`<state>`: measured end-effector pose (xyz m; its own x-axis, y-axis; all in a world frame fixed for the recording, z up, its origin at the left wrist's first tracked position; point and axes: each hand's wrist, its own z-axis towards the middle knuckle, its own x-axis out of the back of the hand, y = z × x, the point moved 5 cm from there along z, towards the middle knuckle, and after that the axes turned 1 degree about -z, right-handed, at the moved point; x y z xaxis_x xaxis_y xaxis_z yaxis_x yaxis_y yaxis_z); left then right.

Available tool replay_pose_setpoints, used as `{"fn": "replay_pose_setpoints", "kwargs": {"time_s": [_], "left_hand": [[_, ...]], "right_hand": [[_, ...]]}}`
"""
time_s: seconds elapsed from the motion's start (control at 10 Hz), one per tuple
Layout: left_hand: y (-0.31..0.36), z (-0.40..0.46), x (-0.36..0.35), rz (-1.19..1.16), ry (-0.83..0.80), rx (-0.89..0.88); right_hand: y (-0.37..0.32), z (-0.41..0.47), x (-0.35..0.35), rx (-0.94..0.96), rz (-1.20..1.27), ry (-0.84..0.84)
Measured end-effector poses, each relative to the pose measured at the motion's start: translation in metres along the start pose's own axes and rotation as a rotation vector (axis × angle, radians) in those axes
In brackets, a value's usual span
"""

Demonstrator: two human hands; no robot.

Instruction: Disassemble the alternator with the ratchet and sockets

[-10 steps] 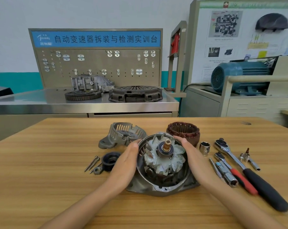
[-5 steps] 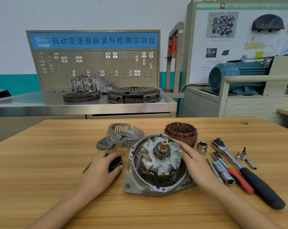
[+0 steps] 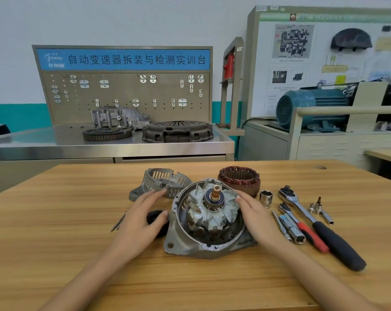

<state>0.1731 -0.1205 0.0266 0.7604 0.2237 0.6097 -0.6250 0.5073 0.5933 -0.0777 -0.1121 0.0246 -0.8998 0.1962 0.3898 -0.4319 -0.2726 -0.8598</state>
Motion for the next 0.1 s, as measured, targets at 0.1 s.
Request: {"fn": "replay_pose_setpoints", "kwargs": {"time_s": [0.1], "left_hand": [[0.0202, 0.0199, 0.0034, -0.174, 0.037, 0.064]], "right_hand": [[-0.0125, 0.0083, 0.0030, -0.012, -0.026, -0.009]]}}
